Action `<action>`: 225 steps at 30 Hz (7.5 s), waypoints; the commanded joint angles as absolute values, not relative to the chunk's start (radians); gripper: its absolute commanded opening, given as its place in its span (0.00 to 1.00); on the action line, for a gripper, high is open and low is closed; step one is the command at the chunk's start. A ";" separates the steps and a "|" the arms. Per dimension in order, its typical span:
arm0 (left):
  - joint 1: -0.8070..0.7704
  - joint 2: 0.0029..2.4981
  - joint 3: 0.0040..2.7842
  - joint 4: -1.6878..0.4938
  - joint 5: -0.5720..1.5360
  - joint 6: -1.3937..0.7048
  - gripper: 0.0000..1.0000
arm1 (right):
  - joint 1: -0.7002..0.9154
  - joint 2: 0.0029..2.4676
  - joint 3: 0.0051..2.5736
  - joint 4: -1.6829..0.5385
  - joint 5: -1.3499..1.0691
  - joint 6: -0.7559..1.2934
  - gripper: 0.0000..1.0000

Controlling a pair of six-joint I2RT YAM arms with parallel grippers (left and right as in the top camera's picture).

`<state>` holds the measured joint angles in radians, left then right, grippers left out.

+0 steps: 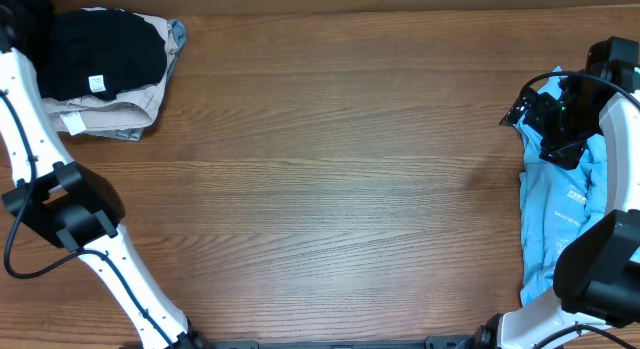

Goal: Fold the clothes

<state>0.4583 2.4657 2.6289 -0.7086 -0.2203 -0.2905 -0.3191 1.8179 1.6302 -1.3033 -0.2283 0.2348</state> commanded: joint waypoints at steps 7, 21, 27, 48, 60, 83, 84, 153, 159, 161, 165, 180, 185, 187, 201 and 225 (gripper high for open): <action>0.299 2.454 2.641 -0.779 -0.216 -0.250 0.04 | -0.315 1.797 1.643 -1.300 -0.217 0.227 1.00; 0.187 2.482 2.638 -1.000 -0.213 -0.247 0.92 | -0.315 1.797 1.643 -1.288 -0.210 0.200 1.00; 0.186 2.471 2.649 -0.995 -0.212 -0.196 1.00 | -0.315 1.797 1.643 -1.288 -0.210 0.200 1.00; 0.327 2.437 2.696 -0.852 -0.216 -0.199 1.00 | -0.315 1.797 1.643 -1.290 -0.210 0.201 1.00; 0.324 2.755 2.696 -0.854 -0.094 -0.156 1.00 | -0.315 1.797 1.643 -1.296 -0.210 0.201 1.00; 0.289 2.445 2.895 -1.129 -0.047 -0.153 1.00 | -0.316 1.797 1.948 -1.418 -0.139 0.092 1.00; 0.286 2.406 2.895 -1.148 -0.046 -0.153 1.00 | -0.316 1.797 2.015 -1.447 -0.139 0.087 1.00; 0.258 2.220 2.894 -1.389 -0.025 -0.157 1.00 | -0.052 0.568 0.774 -0.340 -0.150 0.104 1.00; 0.258 2.220 2.894 -1.389 -0.025 -0.157 1.00 | 0.028 0.318 0.361 -0.028 -0.130 0.104 1.00; 0.258 2.220 2.894 -1.389 -0.025 -0.157 1.00 | 0.052 0.260 0.280 0.020 -0.124 0.104 1.00; 0.258 2.220 2.894 -1.389 -0.025 -0.157 1.00 | 0.080 0.170 0.182 0.060 -0.123 0.104 1.00; 0.258 2.220 2.894 -1.389 -0.025 -0.157 1.00 | 0.079 0.042 0.149 0.168 -0.123 0.104 1.00; 0.258 2.220 2.894 -1.389 -0.025 -0.157 1.00 | 0.079 0.042 0.140 0.250 -0.123 0.104 1.00; 0.258 2.220 2.894 -1.389 -0.025 -0.157 1.00 | 0.079 0.042 0.119 0.321 -0.123 0.104 1.00; 0.258 2.220 2.894 -1.389 -0.025 -0.157 1.00 | 0.080 0.002 0.008 0.459 -0.123 0.103 1.00; 0.258 2.220 2.894 -1.389 -0.025 -0.157 1.00 | 0.079 0.002 0.008 -0.075 -0.105 0.101 1.00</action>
